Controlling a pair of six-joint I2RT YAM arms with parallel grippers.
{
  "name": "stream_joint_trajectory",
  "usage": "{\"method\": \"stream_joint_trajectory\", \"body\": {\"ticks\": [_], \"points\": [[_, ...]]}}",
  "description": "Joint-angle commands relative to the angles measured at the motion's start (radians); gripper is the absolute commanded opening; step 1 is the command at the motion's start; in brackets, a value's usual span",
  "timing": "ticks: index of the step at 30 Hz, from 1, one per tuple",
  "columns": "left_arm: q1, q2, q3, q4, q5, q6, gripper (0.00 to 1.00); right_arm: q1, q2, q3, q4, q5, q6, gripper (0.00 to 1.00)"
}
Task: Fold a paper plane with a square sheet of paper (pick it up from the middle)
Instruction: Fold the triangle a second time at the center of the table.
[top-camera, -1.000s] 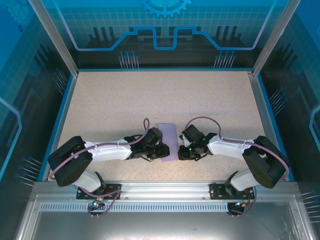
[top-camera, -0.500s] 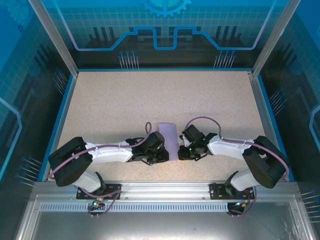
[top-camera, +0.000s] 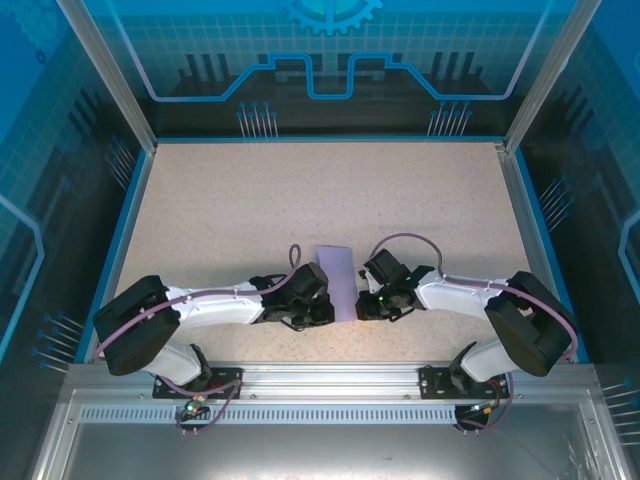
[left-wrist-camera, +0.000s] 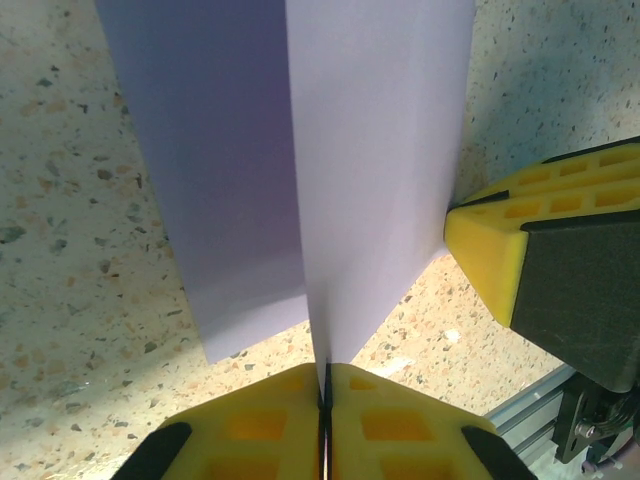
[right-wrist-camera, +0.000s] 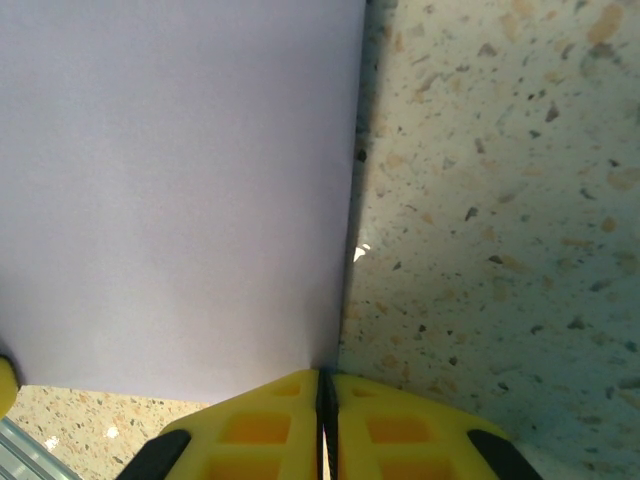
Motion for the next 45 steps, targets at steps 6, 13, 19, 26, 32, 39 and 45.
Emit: {"method": "stream_joint_trajectory", "body": {"ticks": [6,13,19,26,32,39,45], "points": [[0.022,0.025,0.073,-0.035,0.028,0.004,0.12,-0.004,-0.013,0.004,0.026,0.014,-0.024,0.12],[0.037,0.054,0.095,-0.022,0.067,-0.004,0.13,-0.022,-0.057,0.014,0.024,0.009,-0.046,0.13],[0.037,0.031,0.082,-0.039,0.064,-0.01,0.14,-0.021,-0.119,-0.001,0.033,0.026,-0.092,0.14],[0.038,0.0,0.073,-0.061,0.064,-0.017,0.15,0.021,-0.246,-0.048,0.058,0.071,-0.201,0.2],[0.055,-0.007,0.062,-0.051,0.083,-0.023,0.15,0.076,-0.344,-0.102,0.101,0.125,-0.287,0.25],[0.057,-0.025,0.049,-0.06,0.086,-0.031,0.17,0.092,-0.296,-0.105,0.15,0.134,-0.306,0.28],[0.056,-0.061,0.037,-0.088,0.069,-0.035,0.19,0.09,-0.213,-0.106,0.228,0.117,-0.297,0.27]]}}
